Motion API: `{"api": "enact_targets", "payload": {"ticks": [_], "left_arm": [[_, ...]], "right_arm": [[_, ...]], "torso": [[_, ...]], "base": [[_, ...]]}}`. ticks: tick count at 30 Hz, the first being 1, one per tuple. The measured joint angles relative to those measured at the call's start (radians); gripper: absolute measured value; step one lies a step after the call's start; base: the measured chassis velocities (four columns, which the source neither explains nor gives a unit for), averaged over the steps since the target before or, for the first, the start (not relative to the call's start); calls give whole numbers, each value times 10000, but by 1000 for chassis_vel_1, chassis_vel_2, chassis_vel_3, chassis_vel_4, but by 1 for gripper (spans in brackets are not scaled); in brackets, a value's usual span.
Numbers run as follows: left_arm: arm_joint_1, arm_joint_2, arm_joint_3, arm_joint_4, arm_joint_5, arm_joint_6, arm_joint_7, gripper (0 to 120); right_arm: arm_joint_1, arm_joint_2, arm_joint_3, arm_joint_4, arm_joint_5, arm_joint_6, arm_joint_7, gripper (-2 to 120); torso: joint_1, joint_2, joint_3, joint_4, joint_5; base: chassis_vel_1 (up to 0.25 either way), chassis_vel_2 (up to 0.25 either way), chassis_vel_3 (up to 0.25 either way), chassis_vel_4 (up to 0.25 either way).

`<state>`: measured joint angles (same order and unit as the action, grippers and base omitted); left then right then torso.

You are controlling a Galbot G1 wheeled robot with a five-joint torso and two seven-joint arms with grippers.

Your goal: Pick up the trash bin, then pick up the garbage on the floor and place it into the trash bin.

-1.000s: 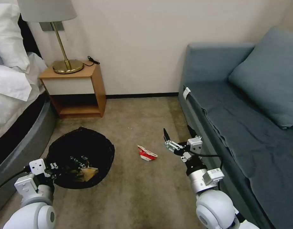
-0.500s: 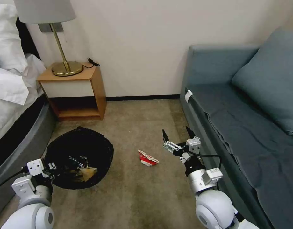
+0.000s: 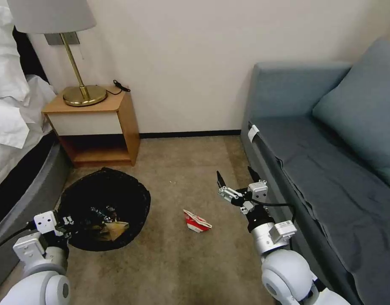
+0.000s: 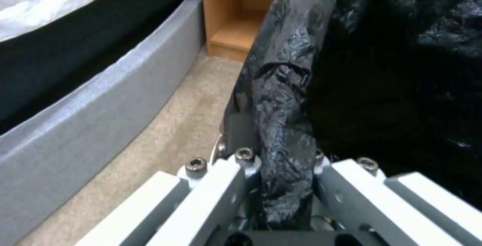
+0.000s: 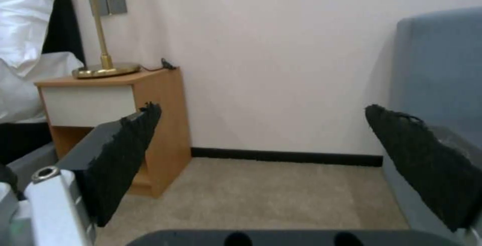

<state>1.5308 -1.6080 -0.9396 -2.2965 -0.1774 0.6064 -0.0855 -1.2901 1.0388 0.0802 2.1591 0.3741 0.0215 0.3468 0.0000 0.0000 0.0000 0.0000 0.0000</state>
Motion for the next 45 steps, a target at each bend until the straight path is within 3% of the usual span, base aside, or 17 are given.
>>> {"api": "enact_targets", "payload": {"ticks": [16,21,25,26,29,35,37,39,41,45], "left_arm": [[66,0,-44,-107,-15,19,-1,1],[94,0,-69,-132,-39,17,-3,1],[106,0,-49,-163,-40,7,3,1],[106,0,-49,-163,-40,7,3,1],[85,0,-20,-162,-35,-16,10,1],[90,0,-21,-150,-33,-41,13,1],[119,0,-50,-147,-33,-72,17,1],[129,0,-57,-146,-34,-77,22,1],[158,0,-76,-128,-36,-126,28,1],[180,0,-81,-47,-36,-196,36,1]], "right_arm": [[722,-269,-468,-285,628,202,-387,100],[2469,-852,-1542,-1287,1356,472,-1233,100],[4810,-1431,-3247,-2742,2034,303,-2156,100],[4810,-1431,-3247,-2742,2034,303,-2156,100],[6708,-1678,-4726,-3825,2833,-162,-3374,100],[7906,-1716,-6097,-4838,3737,-1154,-4668,100],[8931,-1600,-7147,-6100,4229,-2123,-6666,100],[9112,-1564,-7330,-6309,4269,-2227,-6974,100],[9967,-1287,-8171,-7368,4297,-2790,-8388,100],[10424,-904,-8939,-8224,4072,-2928,-9036,100]], "torso": [[0,0,0,-2,0],[0,0,0,0,0],[0,0,1,0,0],[0,0,1,0,0],[1,-1,1,4,-3],[0,-1,1,0,0],[0,-1,1,0,0],[1,-1,1,-1,0],[1,-1,1,1,-3],[0,-1,1,2,0]], "base": [[-95,74,74,-83],[0,0,0,0],[0,0,0,0],[0,0,0,0],[0,0,0,0],[0,0,0,0],[0,0,0,0],[0,0,0,0],[0,0,0,0],[0,0,0,0]]}}
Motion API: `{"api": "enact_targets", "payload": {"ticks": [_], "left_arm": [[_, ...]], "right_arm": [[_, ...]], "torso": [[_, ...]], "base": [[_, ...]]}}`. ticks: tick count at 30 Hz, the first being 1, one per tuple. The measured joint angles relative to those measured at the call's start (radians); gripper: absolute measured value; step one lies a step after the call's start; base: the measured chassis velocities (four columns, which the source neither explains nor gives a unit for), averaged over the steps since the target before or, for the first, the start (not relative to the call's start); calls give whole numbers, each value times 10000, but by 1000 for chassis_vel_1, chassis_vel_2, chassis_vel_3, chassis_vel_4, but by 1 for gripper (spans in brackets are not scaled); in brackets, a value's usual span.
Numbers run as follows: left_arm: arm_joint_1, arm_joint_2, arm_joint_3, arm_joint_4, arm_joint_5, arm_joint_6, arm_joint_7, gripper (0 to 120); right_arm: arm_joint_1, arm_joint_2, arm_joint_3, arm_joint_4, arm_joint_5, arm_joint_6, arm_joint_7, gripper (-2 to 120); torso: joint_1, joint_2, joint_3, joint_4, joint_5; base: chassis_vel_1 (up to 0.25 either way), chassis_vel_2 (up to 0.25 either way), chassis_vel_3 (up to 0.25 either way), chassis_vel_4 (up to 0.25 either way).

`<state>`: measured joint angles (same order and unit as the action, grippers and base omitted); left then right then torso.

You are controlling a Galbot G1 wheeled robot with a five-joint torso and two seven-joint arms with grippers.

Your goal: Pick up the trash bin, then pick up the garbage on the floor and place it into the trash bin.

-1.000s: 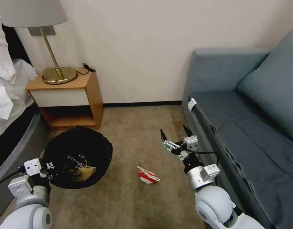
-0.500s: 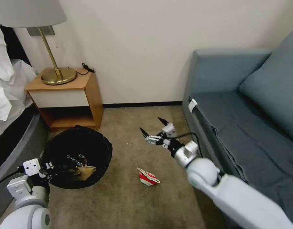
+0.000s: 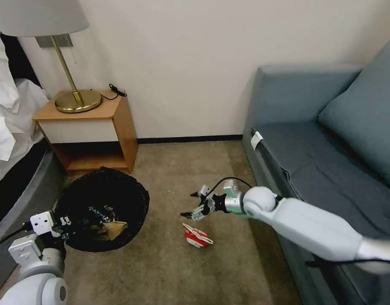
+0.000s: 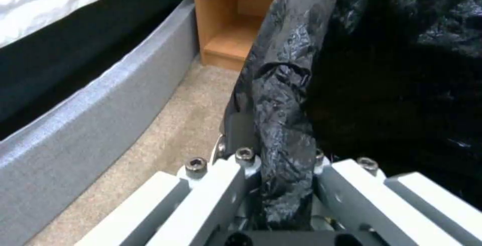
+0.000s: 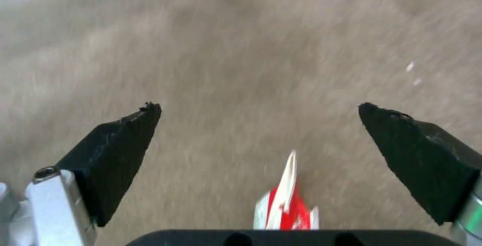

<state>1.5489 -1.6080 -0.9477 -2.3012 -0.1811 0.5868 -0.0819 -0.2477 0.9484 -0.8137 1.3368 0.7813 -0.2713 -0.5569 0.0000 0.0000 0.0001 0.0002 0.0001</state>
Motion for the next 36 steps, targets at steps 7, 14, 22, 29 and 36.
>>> {"api": "enact_targets", "payload": {"ticks": [7,14,22,29,36], "left_arm": [[61,0,-126,47,-3,-90,21,1],[107,0,-192,-24,-35,-93,34,1],[140,0,-205,-70,-63,-104,36,1],[128,0,-197,-67,-66,-125,36,1],[89,0,-176,51,-66,-184,35,1]], "right_arm": [[267,812,-1146,-1934,-826,408,-472,100],[127,1507,-1417,-3223,-1366,851,-477,100],[-41,2244,-1722,-4098,-1722,1369,-150,100],[-178,2716,-1885,-4678,-1956,1696,6,100],[-378,3089,-1899,-5203,-2092,1989,263,100]], "torso": [[0,0,-1,-2,-1],[1,0,0,-3,0],[0,0,-1,-1,-1],[0,0,-1,-2,-2],[0,0,-1,-2,-2]], "base": [[0,0,0,0],[0,0,0,0],[0,0,0,0],[0,0,0,0],[0,0,0,0]]}}
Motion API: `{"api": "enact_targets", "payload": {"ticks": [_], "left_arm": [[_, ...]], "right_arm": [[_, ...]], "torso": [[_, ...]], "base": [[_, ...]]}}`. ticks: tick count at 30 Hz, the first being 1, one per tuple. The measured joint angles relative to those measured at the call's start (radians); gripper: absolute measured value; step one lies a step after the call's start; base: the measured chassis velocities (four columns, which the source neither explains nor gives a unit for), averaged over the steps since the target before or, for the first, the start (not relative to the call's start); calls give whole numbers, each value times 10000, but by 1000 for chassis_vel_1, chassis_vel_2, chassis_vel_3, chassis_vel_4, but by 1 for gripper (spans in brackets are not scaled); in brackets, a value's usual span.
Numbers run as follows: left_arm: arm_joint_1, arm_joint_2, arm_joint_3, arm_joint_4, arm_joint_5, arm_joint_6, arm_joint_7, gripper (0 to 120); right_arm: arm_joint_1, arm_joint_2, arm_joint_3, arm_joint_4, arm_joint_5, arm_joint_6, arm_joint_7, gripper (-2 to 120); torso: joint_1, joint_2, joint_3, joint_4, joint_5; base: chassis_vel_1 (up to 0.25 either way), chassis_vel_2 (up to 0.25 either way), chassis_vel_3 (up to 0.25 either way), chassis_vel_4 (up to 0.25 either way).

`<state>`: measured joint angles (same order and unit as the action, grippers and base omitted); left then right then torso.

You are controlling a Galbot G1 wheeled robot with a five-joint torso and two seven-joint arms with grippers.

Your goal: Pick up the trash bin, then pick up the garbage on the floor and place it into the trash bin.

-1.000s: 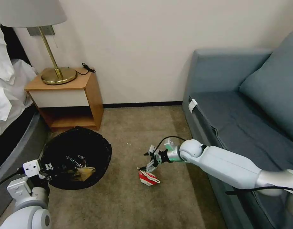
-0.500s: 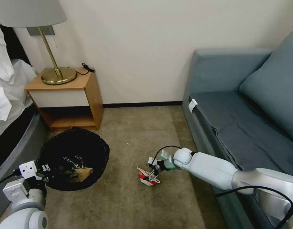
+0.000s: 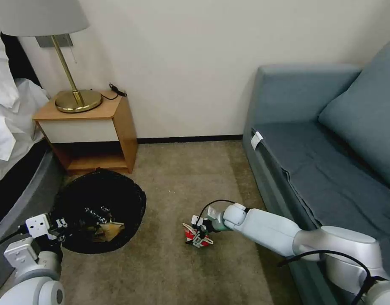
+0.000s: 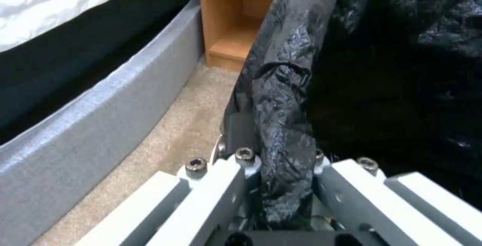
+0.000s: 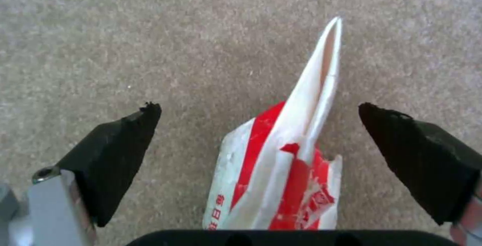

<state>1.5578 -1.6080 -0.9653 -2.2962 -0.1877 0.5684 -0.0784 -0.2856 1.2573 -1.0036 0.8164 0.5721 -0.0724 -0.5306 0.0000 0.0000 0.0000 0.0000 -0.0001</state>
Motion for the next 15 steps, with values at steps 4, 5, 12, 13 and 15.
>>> {"api": "enact_targets", "payload": {"ticks": [4,5,12,13,15], "left_arm": [[-14,0,0,23,0,-12,-1,1],[-21,0,0,28,0,-17,-1,1],[-48,0,47,62,12,-46,-1,1],[-52,0,47,62,12,-46,-2,1],[-58,0,47,62,13,-46,-2,1]], "right_arm": [[-88,65,8,-149,-85,98,103,100],[-95,70,10,-187,-114,133,142,100],[-154,152,110,-536,-256,302,625,98],[-158,154,110,-543,-264,305,683,98],[-175,160,110,-575,-302,308,905,96]], "torso": [[0,0,0,1,0],[0,0,0,0,1],[0,0,0,0,0],[0,0,0,0,1],[0,0,0,0,1]], "base": [[0,0,0,0],[0,0,0,0],[0,0,0,0],[0,0,0,0],[0,0,0,0]]}}
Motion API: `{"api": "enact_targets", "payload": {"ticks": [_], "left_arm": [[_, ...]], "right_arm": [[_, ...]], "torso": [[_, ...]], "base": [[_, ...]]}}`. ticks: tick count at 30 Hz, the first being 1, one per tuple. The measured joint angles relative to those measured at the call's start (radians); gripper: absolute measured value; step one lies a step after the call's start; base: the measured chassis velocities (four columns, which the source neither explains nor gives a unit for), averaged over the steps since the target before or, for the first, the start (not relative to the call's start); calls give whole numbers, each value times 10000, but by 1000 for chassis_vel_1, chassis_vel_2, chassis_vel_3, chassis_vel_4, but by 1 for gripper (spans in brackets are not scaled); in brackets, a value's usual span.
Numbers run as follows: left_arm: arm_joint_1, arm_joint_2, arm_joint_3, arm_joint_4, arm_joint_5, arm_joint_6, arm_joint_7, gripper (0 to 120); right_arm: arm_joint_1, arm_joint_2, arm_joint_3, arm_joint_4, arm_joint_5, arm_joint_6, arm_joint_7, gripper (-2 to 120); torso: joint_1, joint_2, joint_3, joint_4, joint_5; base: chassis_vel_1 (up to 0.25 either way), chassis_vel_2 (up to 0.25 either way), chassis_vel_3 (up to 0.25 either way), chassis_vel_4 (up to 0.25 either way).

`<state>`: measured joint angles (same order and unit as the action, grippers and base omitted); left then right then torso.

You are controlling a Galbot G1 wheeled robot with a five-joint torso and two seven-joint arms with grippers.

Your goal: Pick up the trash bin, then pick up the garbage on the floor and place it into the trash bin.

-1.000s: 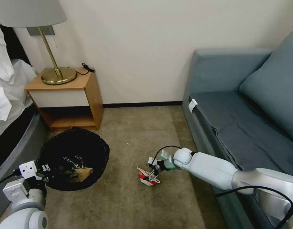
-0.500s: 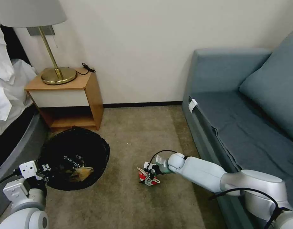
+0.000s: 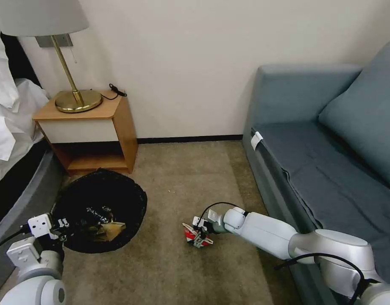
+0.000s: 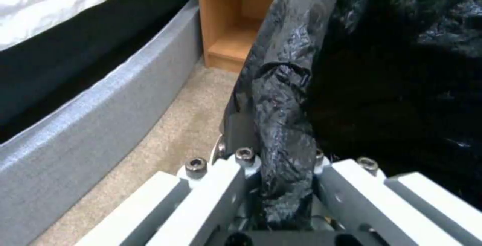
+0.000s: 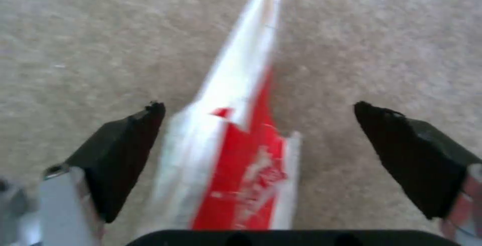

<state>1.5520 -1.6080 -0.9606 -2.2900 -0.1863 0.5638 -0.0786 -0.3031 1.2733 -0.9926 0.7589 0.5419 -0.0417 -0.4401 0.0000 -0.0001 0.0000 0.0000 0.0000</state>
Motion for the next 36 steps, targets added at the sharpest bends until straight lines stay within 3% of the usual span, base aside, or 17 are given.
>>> {"api": "enact_targets", "payload": {"ticks": [3,13,15,19,28,31,36], "left_arm": [[3,0,0,-16,-1,0,0,1],[12,0,-16,-22,-1,-1,0,1],[0,0,-32,-17,0,0,0,1],[-20,0,-26,4,7,-1,0,1],[-91,0,7,44,65,40,-3,1],[-102,0,34,66,75,43,-11,1],[-104,0,25,82,77,43,-15,1]], "right_arm": [[-46,73,-10,-203,-104,87,399,82],[-108,156,11,-403,-281,211,634,67],[-110,114,46,-366,-273,269,632,51],[-108,41,57,-283,-243,308,604,42],[-126,-250,95,16,-114,616,282,6],[-150,-404,77,214,0,764,191,0],[-153,-571,61,487,133,829,194,0]], "torso": [[0,0,0,0,-1],[0,0,0,0,0],[0,0,0,0,0],[0,0,0,0,1],[0,0,0,0,0],[0,0,0,0,0],[0,0,0,0,0]], "base": [[0,0,0,0],[0,0,0,0],[0,0,0,0],[0,0,0,0],[0,0,0,0],[0,0,0,0],[0,0,0,0]]}}
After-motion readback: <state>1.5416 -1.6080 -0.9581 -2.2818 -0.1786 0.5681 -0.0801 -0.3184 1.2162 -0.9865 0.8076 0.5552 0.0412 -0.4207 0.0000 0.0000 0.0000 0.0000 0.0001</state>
